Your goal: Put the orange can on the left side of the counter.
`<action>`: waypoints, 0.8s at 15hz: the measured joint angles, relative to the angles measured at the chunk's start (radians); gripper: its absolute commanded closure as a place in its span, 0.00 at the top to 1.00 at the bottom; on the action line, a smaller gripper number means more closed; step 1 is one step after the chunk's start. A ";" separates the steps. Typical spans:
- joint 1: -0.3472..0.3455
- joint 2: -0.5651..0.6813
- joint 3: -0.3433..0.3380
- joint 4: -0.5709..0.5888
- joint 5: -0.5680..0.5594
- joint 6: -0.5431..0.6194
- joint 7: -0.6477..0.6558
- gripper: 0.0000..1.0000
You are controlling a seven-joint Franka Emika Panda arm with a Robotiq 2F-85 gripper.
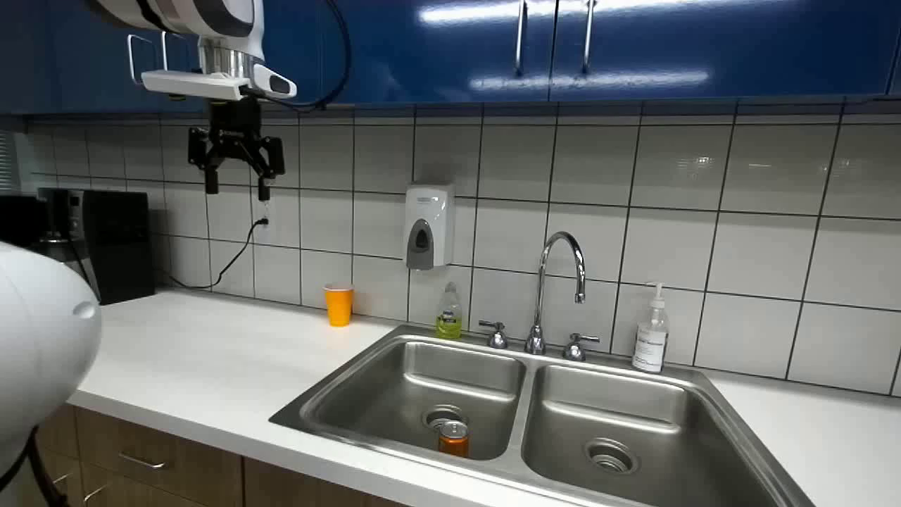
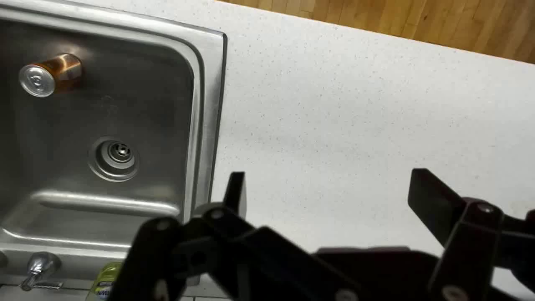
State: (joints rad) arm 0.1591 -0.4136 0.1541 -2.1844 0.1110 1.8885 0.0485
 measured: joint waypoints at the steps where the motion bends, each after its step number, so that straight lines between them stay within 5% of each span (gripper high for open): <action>1: 0.000 0.000 0.000 0.000 0.000 0.000 0.000 1.00; 12: -0.062 -0.125 -0.044 -0.127 -0.024 0.000 0.066 1.00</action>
State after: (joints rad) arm 0.0973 -0.5384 0.1099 -2.3113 0.0869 1.8887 0.1142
